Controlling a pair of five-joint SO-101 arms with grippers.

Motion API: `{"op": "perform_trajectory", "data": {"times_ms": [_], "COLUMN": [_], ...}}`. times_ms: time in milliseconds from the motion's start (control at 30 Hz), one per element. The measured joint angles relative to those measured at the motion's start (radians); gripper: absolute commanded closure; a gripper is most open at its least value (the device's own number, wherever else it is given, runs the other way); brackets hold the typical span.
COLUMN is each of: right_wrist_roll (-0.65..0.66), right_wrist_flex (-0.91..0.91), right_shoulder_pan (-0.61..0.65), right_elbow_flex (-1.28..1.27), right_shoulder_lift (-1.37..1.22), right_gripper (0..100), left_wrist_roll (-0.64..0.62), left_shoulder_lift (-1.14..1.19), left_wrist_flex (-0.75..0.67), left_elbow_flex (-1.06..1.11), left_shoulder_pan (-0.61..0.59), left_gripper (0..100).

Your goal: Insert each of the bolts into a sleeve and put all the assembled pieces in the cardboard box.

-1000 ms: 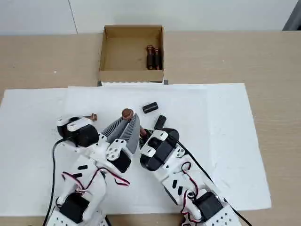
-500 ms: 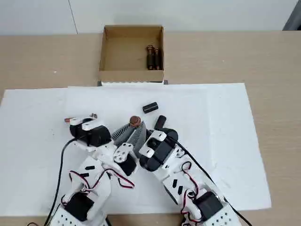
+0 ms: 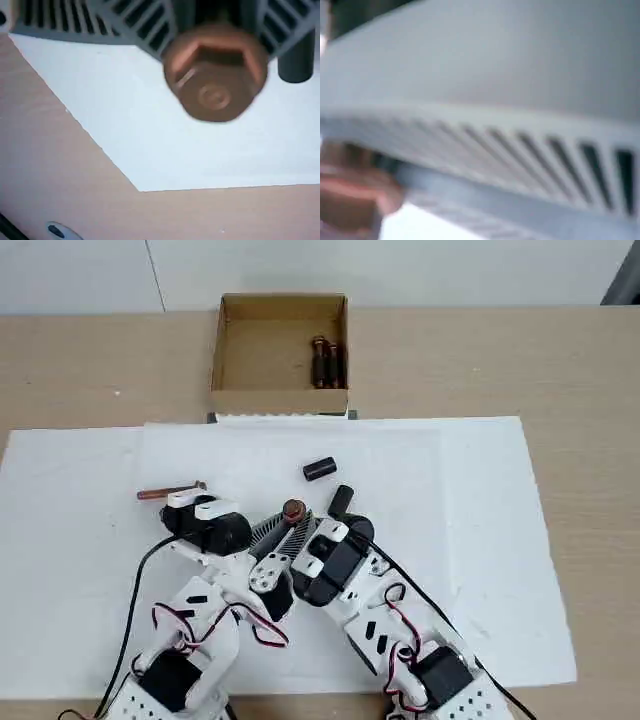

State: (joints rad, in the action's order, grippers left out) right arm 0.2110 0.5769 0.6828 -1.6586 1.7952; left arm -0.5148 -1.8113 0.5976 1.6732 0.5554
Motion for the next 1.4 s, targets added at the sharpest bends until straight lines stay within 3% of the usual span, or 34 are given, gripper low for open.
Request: {"op": "perform_trajectory", "data": {"times_ms": [433,700,767,867,933,1100,1200,1400], "right_wrist_roll": [0.002,0.003,0.003,0.003,0.003,-0.008,-0.086,-0.226], "right_wrist_flex": [-0.002,-0.002,-0.002,-0.002,-0.002,-0.002,0.005,0.206], "right_shoulder_pan": [0.0,-0.002,-0.002,-0.002,-0.011,-0.106,-0.19,-0.256], "right_elbow_flex": [-0.008,-0.009,-0.009,-0.009,-0.009,-0.009,-0.009,-0.002], "right_shoulder_lift": [0.003,0.003,0.003,0.003,0.003,0.003,0.003,0.003], "right_gripper": [99.5,99.5,99.5,99.5,99.5,99.5,99.5,99.5], "left_wrist_roll": [0.141,0.15,0.15,0.15,0.15,0.198,0.285,0.408], "left_shoulder_lift": [0.006,0.006,0.006,0.006,0.006,0.006,0.006,0.006], "left_wrist_flex": [0.031,0.032,0.032,0.032,0.032,0.032,0.032,0.032], "left_elbow_flex": [-0.011,-0.094,-0.117,-0.14,-0.144,-0.144,-0.114,0.006], "left_shoulder_pan": [-0.081,-0.103,-0.11,-0.107,-0.124,-0.236,-0.333,-0.476], "left_gripper": [83,83,86,98,98,99,99,99]}}
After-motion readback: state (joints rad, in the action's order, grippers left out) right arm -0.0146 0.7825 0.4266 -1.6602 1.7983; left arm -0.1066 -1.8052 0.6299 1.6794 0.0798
